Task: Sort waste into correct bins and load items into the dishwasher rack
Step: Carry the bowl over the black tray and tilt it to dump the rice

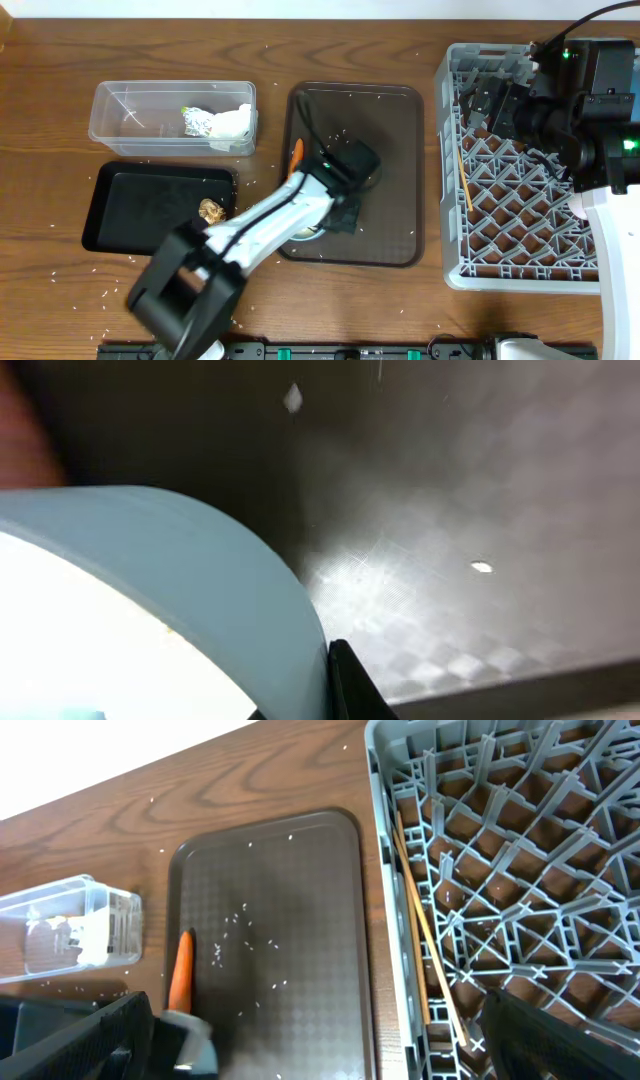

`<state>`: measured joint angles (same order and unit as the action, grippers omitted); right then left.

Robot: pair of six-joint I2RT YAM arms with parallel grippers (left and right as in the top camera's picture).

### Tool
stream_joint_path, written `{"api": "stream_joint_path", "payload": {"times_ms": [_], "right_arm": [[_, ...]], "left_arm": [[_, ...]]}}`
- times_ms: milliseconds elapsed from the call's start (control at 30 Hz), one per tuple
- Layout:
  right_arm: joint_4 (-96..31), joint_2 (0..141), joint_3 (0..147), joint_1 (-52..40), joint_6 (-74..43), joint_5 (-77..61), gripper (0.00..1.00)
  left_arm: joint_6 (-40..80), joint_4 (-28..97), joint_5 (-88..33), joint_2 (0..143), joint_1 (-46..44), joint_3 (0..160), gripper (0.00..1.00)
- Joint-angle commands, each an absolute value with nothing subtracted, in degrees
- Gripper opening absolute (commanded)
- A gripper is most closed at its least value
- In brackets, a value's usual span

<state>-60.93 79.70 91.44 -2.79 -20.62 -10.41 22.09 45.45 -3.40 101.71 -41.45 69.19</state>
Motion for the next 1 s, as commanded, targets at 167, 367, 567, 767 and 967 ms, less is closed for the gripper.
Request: {"api": "stream_joint_path", "payload": {"times_ms": [167,367,567,767,967], "right_arm": [[-60.9,79.7,91.9,-2.6,-20.9,-9.9,0.99],[-61.1,79.7,91.9,-2.6,-20.9,-9.9,0.99],[-61.8,79.7,91.9,-2.6,-20.9,-9.9,0.99],[-62.2,79.7,91.9,-2.6,-20.9,-9.8,0.99],[-62.2,79.7,91.9,-2.6,-20.9,-9.9,0.99]], "left_arm": [[21.7,46.4,-3.3,92.5,-38.5,70.9,0.06],[21.8,48.8,0.3,92.3,-38.2,70.9,0.06],[22.9,54.2,-3.2,89.2,-30.2,70.9,0.06],[15.3,55.3,-16.9,84.4,-14.4,70.6,0.06],[7.9,55.6,-31.6,83.9,2.6,68.1,0.06]]}}
